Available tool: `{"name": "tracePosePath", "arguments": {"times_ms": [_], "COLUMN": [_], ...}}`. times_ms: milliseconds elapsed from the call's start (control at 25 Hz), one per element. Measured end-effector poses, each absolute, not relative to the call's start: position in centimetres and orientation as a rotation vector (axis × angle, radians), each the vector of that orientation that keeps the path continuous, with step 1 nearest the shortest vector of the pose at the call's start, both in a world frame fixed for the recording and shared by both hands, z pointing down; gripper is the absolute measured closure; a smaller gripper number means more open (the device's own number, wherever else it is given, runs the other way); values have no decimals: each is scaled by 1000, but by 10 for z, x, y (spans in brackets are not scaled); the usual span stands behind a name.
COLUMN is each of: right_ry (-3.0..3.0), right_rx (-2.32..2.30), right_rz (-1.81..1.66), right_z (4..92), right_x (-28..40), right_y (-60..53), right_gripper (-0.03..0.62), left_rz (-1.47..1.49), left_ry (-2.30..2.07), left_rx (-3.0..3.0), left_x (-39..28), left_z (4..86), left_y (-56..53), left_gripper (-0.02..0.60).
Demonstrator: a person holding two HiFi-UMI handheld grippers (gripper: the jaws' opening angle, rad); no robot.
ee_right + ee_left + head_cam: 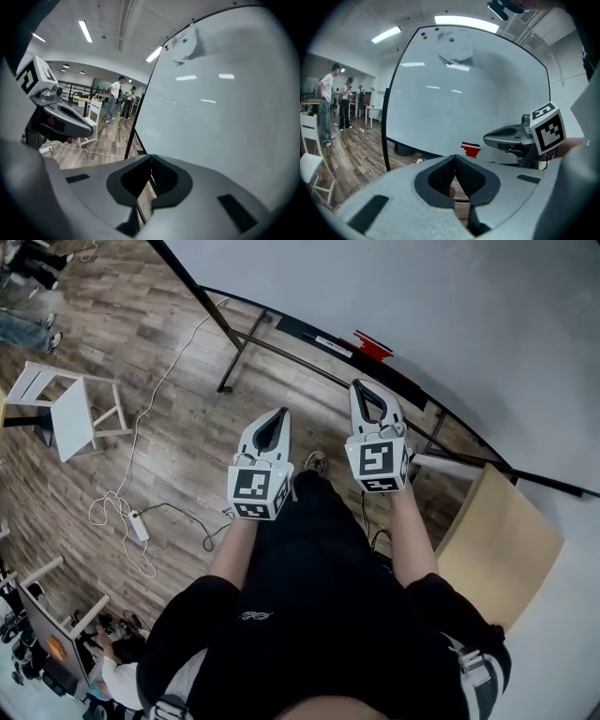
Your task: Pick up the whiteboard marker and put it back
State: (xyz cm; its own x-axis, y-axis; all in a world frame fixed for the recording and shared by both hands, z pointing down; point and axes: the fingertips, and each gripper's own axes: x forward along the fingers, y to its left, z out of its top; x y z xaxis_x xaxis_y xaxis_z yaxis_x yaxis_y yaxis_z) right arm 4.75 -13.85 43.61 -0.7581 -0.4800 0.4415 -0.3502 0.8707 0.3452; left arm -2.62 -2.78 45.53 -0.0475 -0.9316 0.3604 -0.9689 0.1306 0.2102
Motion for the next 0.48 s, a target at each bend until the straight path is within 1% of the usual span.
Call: {"name": "tracePosePath", "arguments": {"times_ms": [280, 480], "right_ry": [-2335, -2183], "right_rx": [509, 444], "right_rz": [-411, -469], "right_z": [483, 506], "right_x": [9, -15], "right_y": [-166, -184], "right_gripper": [592, 592], "left_rz": [108, 113], "left_ry": [-1956, -1910], "left_rx": [1806, 1826], "left_x": [-73, -108], "left_z": [491, 500], "left_y": [-48, -75], "left_gripper": [577, 575]}}
